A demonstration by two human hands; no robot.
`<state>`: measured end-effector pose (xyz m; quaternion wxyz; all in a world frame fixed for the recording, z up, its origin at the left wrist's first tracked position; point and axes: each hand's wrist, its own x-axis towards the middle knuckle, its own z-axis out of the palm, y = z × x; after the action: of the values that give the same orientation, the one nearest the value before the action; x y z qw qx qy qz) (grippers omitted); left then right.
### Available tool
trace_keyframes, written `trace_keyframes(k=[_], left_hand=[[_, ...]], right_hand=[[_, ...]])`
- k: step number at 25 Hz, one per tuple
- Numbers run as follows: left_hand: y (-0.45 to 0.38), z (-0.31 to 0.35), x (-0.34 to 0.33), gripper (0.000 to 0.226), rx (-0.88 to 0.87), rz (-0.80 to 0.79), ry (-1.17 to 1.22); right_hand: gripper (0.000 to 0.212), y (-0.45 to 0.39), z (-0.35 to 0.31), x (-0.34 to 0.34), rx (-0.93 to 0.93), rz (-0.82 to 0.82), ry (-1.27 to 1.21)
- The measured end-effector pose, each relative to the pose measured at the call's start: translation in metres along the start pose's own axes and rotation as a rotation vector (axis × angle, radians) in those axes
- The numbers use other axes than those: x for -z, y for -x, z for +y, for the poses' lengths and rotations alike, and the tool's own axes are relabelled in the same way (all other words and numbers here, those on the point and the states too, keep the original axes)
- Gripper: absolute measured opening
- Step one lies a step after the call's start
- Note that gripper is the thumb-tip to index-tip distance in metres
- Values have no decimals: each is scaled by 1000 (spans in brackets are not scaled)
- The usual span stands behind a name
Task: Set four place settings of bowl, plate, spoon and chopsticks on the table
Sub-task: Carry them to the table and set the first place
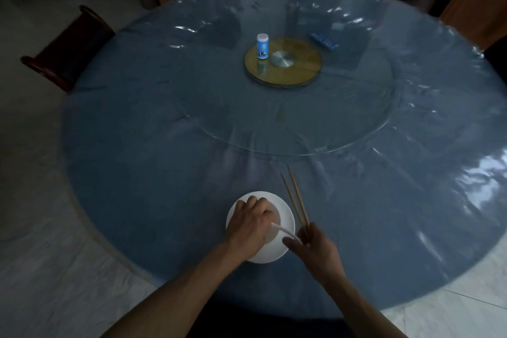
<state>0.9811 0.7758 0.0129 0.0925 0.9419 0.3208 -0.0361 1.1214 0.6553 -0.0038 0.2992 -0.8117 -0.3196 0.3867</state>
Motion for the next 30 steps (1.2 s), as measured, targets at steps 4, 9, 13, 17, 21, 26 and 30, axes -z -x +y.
trace_keyframes(k=[4, 9, 13, 17, 21, 26, 30], left_hand=[[-13, -7, 5, 24, 27, -217, -32], [-7, -2, -13, 25, 54, -137, -22], [6, 9, -25, 29, 100, -65, 27], [10, 7, -32, 26, 124, 13, 87], [11, 8, -32, 15, 92, 84, 146], [51, 43, -29, 21, 176, 19, 613], [62, 66, -55, 28, 228, -321, 728]], right_hand=[[18, 2, -2, -8, -39, 95, -159], [24, -6, -6, -24, -158, 152, -175], [21, -11, -11, -34, -182, 156, -176], [25, -13, -9, -35, -169, 141, -171], [34, -12, 7, -30, -226, 209, -245], [39, -3, 30, -20, -290, 44, -443], [43, 5, 43, -25, -198, 18, -261]])
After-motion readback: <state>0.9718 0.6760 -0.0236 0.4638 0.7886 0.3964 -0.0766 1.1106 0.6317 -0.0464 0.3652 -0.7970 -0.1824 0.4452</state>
